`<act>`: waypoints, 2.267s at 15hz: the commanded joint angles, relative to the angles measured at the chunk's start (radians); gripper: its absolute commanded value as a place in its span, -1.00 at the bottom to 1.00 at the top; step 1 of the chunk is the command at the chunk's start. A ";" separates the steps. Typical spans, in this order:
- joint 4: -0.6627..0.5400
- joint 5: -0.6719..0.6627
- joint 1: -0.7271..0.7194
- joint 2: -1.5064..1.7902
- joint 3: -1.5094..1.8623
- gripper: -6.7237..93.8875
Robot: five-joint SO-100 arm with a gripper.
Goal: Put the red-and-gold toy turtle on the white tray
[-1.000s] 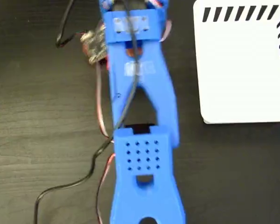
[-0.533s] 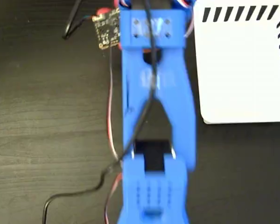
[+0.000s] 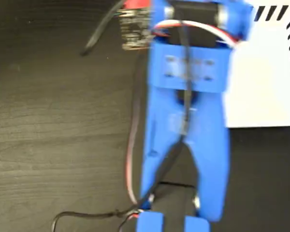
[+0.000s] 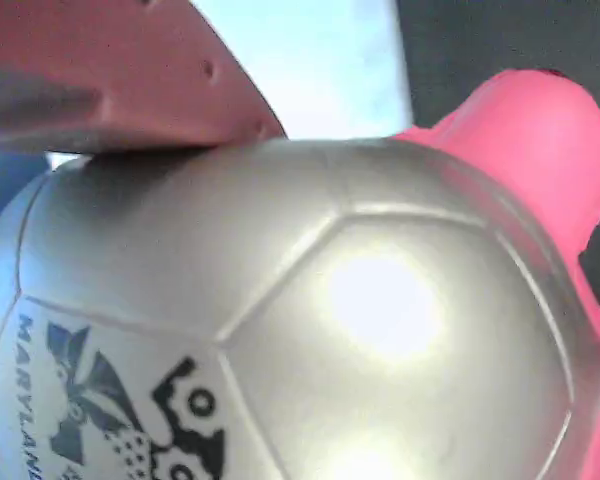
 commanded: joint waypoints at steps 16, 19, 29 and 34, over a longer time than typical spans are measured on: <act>-0.239 -0.020 0.305 -0.023 0.318 -0.87; -0.259 -0.018 0.299 -0.038 0.341 -0.87; -0.308 -0.025 0.296 -0.040 0.417 0.15; -0.308 -0.037 0.298 -0.034 0.431 0.20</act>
